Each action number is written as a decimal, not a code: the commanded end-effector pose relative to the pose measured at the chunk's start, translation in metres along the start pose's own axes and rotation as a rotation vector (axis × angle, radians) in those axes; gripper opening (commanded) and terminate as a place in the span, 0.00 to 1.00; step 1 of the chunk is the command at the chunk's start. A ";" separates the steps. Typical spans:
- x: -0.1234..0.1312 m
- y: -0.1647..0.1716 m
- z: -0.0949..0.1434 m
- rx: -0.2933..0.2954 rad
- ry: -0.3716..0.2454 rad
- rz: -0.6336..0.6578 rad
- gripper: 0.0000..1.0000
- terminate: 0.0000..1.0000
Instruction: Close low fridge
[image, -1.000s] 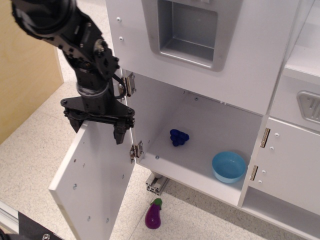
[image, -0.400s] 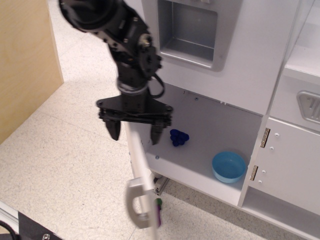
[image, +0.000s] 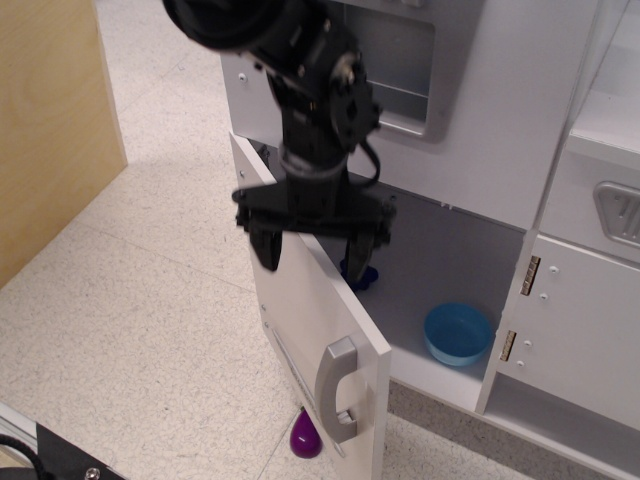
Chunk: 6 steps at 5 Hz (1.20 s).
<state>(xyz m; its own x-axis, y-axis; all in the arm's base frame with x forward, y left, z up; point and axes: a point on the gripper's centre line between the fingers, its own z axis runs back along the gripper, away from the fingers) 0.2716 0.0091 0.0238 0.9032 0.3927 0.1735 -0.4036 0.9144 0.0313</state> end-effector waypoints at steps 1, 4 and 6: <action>-0.015 0.009 0.058 -0.097 -0.040 -0.042 1.00 0.00; -0.037 0.088 -0.014 0.003 -0.029 -0.133 1.00 0.00; -0.023 0.068 -0.062 0.014 -0.026 -0.084 1.00 0.00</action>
<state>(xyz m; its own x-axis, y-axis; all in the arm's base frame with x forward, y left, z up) 0.2311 0.0620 -0.0480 0.9328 0.3167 0.1719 -0.3310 0.9416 0.0617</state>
